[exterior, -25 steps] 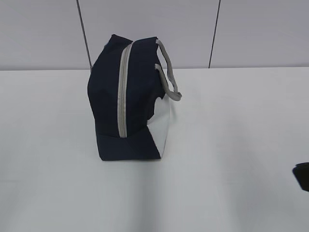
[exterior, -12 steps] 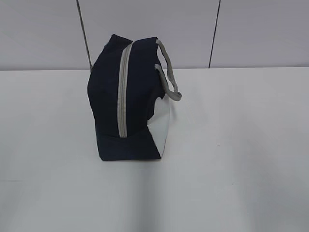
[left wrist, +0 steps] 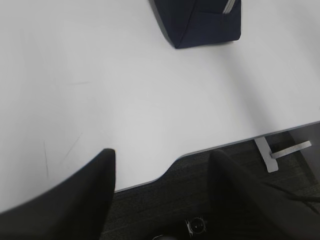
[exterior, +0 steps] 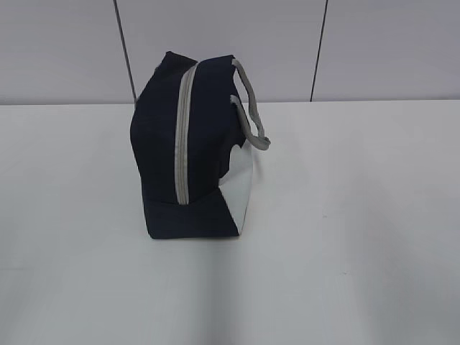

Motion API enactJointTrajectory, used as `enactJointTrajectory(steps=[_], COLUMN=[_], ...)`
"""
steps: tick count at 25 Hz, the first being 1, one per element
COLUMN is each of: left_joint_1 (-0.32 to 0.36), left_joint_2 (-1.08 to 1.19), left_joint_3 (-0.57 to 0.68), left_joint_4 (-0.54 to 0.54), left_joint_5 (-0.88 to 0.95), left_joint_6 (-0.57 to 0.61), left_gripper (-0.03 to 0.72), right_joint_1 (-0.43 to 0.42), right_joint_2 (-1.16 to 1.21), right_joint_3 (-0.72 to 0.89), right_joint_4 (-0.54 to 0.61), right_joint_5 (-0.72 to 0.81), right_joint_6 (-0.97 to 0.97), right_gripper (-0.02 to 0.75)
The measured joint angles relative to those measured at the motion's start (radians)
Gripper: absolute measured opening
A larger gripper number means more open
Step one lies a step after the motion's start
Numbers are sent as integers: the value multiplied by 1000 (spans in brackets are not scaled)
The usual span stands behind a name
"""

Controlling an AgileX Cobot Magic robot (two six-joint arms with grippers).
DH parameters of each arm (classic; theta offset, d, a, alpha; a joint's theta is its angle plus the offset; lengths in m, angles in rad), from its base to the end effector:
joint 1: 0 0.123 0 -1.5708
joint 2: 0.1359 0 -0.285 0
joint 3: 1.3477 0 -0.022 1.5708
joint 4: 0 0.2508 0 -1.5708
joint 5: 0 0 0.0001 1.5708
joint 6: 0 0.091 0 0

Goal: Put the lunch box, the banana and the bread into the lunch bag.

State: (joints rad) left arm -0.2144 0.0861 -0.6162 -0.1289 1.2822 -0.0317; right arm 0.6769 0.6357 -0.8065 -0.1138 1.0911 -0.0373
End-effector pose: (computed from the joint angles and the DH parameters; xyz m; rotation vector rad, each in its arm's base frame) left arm -0.0171 -0.0078 0.2932 0.2309 2.2315 -0.2917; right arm 0.0787 0.0515 0.3401 -0.8546 2.2441 0.1534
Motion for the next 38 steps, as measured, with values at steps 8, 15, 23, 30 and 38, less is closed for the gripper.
enactJointTrajectory(steps=[8, 15, 23, 30, 38], left_joint_1=[2, 84, 136, 165, 180], left_joint_2=[0, 0, 0, 0, -52], left_joint_3=[0, 0, 0, 0, 0], left_joint_4=[0, 0, -1, -4, -4], left_joint_5=[0, 0, 0, 0, 0], left_joint_6=[0, 0, 0, 0, 0], left_gripper=[414, 414, 414, 414, 414], right_joint_1=[-261, -407, -539, -590, -591], right_joint_2=[-5, -141, -360, -484, -593], right_joint_3=[0, 0, 0, 0, -2], right_joint_4=[0, -4, -6, -6, -6], right_joint_5=[0, 2, 7, 13, 19], right_joint_6=[0, 0, 0, 2, 2], right_gripper=[584, 584, 584, 584, 584])
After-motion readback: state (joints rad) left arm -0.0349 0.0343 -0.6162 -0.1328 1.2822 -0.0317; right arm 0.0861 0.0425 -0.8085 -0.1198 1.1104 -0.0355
